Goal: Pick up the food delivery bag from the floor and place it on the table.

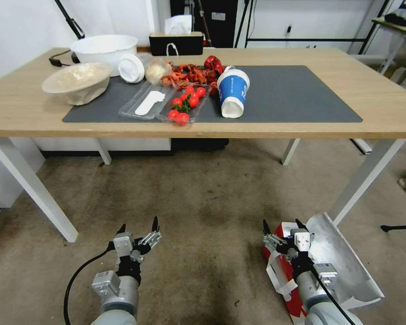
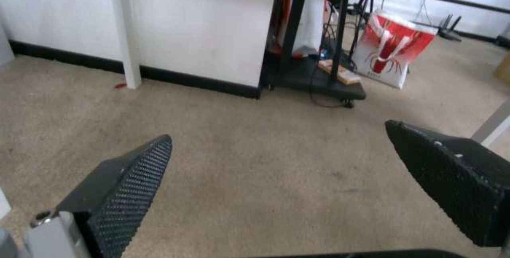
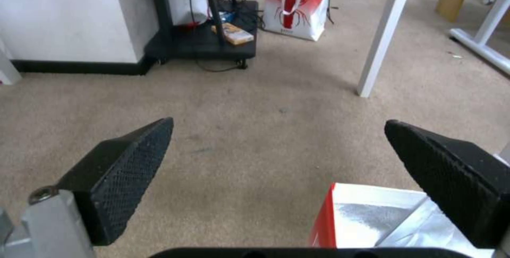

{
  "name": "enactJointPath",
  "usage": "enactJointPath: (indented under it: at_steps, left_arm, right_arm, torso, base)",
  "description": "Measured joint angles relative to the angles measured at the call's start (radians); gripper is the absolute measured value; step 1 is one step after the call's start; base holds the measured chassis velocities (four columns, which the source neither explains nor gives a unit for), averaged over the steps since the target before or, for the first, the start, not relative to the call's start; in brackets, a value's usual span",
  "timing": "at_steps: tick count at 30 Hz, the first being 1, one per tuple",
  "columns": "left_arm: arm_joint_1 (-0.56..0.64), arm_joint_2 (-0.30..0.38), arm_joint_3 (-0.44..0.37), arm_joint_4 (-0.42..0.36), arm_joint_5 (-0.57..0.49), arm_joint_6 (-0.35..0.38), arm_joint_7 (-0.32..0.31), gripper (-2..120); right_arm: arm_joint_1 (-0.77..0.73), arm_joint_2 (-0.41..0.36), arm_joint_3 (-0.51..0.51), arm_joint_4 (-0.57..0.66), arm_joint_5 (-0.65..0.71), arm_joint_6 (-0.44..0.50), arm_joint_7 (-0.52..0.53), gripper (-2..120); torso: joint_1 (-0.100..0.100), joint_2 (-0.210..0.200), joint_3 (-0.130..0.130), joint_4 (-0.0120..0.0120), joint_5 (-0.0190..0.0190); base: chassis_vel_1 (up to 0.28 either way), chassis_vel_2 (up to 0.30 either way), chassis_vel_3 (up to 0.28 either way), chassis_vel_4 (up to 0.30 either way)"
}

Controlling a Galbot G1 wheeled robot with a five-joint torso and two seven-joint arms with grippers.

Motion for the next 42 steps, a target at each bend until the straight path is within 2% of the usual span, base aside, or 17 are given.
enactJointPath:
  at_steps: [22,42]
  left_arm:
    - [-0.017,0.008,0.006,0.025,-0.012,0.001,0.001,100]
    - [-0.023,0.013,0.002,0.034,-0.023,0.001,-0.002,100]
  right_arm:
    - [0.003,-0.001,0.004,-0.015,0.0,0.002,-0.005,100]
    - [0.011,0.0,0.001,-0.033,-0.003,0.002,-0.009,100]
  torso:
    - [-0.021,-0.083,-0.061,0.0,0.0]
    - [-0.036,-0.166,-0.13,0.0,0.0]
  base:
    - [0.0,0.0,0.0,0.0]
    - [0.0,0.0,0.0,0.0]
